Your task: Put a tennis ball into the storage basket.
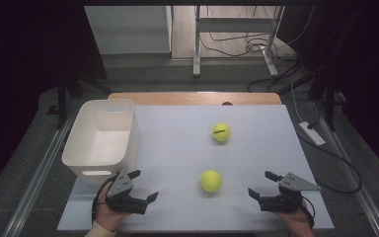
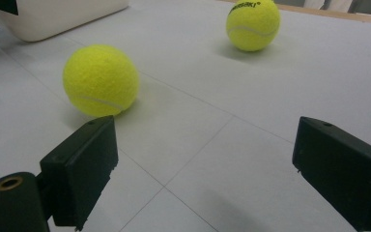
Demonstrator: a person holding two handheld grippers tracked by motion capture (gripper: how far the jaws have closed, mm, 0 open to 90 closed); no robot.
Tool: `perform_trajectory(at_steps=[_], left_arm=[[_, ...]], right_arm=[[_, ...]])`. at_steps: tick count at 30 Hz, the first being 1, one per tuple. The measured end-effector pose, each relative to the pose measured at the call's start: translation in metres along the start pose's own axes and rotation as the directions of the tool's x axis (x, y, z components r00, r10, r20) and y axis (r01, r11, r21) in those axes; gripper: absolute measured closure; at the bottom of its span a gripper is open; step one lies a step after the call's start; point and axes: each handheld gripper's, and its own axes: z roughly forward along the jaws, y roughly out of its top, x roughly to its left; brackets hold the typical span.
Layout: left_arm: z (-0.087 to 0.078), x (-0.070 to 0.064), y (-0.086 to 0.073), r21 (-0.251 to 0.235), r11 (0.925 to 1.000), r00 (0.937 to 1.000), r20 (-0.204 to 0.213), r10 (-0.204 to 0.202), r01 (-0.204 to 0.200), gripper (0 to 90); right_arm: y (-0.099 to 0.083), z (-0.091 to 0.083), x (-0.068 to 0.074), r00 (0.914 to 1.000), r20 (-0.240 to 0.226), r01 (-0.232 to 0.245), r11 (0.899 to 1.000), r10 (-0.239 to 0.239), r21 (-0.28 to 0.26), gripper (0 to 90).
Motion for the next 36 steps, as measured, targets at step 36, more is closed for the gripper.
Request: perform_trajectory(at_steps=[36], left_arm=[[0.0019, -0.0061, 0.0060, 0.033, 0.9994, 0.9999, -0.009, -0.012, 0.012, 4.8]], right_arm=[[-0.0007, 0.0046, -0.0022, 0.9999, -0.013, -0.011, 1.000, 0.011, 0.004, 10.2]])
